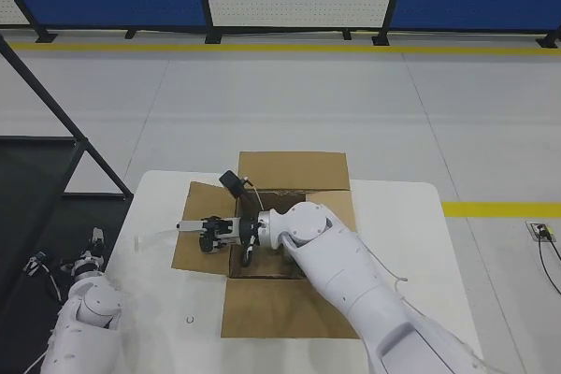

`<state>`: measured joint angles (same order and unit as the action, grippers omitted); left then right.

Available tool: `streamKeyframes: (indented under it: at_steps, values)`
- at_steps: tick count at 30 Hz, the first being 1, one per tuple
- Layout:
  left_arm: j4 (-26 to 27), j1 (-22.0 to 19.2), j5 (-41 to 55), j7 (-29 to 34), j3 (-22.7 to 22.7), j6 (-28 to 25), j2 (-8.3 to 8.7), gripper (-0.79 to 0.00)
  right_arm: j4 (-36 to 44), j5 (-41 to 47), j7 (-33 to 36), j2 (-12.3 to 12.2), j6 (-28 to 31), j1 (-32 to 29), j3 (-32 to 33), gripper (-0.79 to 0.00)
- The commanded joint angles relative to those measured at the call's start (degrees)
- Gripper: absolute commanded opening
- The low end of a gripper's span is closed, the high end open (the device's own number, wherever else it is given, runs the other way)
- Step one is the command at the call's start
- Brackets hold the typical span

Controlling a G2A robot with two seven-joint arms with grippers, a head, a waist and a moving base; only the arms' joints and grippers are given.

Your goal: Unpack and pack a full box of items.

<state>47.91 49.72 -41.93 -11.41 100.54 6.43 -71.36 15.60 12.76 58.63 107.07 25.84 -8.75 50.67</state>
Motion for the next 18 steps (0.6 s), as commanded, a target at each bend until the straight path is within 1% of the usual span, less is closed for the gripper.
streamKeyframes:
  at_steps: [1,4,7,10,18]
  values:
    - [4.71,3.06,0.45,0.2,0.22,-1.22,0.02,0.0,-0.34,-1.37,-1.72,0.31,-0.53,-0.06,-0.59,0.0]
    - [9.91,6.47,0.71,1.04,0.38,-1.51,0.02,0.0,-0.9,-3.66,-4.34,0.79,-1.21,-0.22,-1.58,0.0]
    - [13.02,8.57,0.76,1.86,0.38,-1.14,0.01,0.0,-1.33,-5.32,-5.81,1.15,-1.37,-0.34,-2.24,0.0]
    - [14.29,9.47,0.54,2.39,0.17,-0.6,-0.01,0.0,-1.6,-6.45,-6.78,1.37,-0.99,-0.44,-2.58,0.0]
    - [14.88,9.96,-0.11,2.44,-0.35,-0.44,-0.02,0.0,-2.03,-7.14,-6.94,1.49,0.34,-0.48,-2.3,0.0]
